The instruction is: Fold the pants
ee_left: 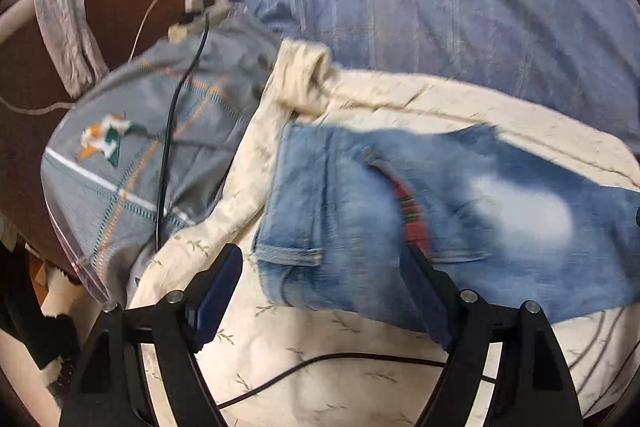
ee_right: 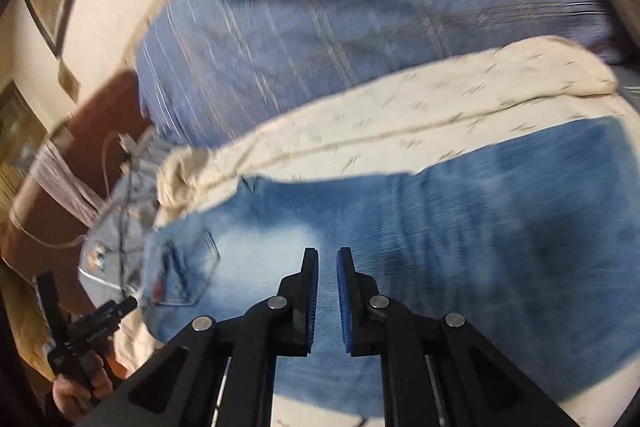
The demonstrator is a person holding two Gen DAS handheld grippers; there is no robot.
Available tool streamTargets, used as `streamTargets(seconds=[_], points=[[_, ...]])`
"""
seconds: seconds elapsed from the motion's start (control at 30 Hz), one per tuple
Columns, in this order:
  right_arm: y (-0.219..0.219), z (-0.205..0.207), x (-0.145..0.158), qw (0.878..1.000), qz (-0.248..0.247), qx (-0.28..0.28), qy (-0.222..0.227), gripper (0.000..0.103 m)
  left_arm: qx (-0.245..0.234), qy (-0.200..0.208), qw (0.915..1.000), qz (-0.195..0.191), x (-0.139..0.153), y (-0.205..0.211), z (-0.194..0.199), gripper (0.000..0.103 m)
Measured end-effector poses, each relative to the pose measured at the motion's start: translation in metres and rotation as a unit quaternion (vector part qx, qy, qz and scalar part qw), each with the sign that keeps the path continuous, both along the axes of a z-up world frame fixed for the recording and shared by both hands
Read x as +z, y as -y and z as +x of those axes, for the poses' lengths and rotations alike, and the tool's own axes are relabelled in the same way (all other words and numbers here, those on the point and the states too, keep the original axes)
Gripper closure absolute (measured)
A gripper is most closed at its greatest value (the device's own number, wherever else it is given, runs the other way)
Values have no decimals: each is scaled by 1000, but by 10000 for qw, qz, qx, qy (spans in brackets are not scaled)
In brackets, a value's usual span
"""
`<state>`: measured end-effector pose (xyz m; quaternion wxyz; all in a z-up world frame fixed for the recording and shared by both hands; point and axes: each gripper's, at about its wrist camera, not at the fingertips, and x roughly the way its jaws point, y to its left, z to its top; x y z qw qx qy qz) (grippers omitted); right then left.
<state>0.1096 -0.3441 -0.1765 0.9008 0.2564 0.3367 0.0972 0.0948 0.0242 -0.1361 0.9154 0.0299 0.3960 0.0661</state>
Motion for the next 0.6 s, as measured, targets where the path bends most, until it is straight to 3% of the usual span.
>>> streamTargets(seconds=[0.27, 0.47, 0.5, 0.57, 0.6], points=[[57, -57, 12, 9970, 402, -550, 378, 91, -467, 463, 9977, 187, 38, 47, -31, 16], [91, -94, 14, 9938, 597, -823, 462, 91, -770, 575, 9951, 251, 48, 73, -45, 12], [94, -98, 13, 9931, 656, -855, 455, 86, -820, 584, 9946, 259, 48, 77, -46, 12], [100, -106, 10, 9909, 877, -931, 430, 64, -931, 583, 9935, 309, 47, 87, -47, 12], [106, -111, 8, 9891, 997, -991, 437, 32, -970, 573, 9931, 333, 46, 92, -48, 12]])
